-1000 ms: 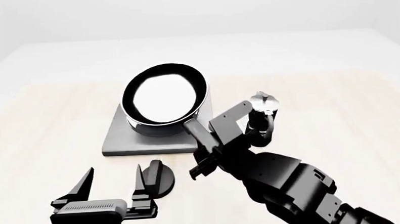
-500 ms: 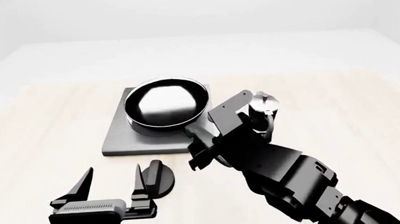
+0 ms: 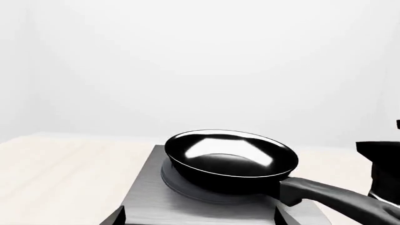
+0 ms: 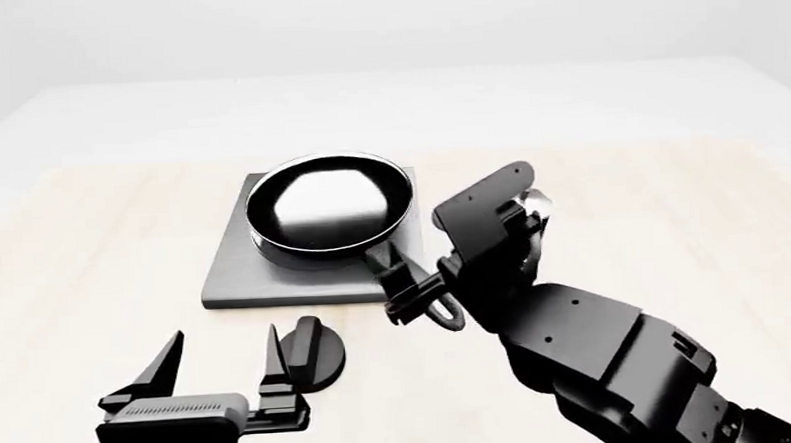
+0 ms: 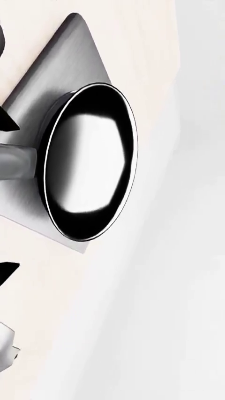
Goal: Put the frying pan on the stove.
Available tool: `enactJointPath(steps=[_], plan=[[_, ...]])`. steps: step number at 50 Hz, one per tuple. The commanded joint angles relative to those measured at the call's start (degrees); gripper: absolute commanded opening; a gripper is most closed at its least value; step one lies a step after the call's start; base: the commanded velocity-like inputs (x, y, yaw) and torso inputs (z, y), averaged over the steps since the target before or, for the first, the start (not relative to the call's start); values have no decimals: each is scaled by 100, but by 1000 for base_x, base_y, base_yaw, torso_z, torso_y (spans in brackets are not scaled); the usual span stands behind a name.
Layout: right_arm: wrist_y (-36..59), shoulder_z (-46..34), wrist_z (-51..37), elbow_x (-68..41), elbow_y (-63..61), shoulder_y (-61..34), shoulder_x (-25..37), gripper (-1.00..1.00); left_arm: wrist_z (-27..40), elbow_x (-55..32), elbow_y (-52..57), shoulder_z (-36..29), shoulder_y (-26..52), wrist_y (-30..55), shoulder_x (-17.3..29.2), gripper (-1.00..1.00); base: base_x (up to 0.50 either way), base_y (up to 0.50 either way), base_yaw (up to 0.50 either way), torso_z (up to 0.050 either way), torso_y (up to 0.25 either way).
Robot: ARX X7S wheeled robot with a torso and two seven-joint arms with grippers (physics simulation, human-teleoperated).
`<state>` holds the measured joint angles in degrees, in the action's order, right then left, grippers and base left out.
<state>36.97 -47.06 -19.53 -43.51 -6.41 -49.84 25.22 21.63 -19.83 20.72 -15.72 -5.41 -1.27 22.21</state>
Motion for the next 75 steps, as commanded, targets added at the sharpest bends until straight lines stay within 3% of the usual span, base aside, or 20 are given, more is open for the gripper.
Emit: enactJointPath(steps=[1,17,56,75], plan=[[-297,261,-510,-40,-1116,640,570,100,22,14,8,-20,-6,-5,11,100,0,0,0,0,0],[-1720,790,-1919,829,-2833,2257,1302,100,233,238,823,-40,-350,37,207,100,0,0,0,0,0],[-1933,996,-2839,1196,-4797,3258,2300,100,485,550,2019,0,-1034,-106,557,100,0,0,0,0,0],[-2094,592,-3307,1477,-5349,3378,2760,100,601,755,2556,54,-1458,-306,710,100,0,0,0,0,0]])
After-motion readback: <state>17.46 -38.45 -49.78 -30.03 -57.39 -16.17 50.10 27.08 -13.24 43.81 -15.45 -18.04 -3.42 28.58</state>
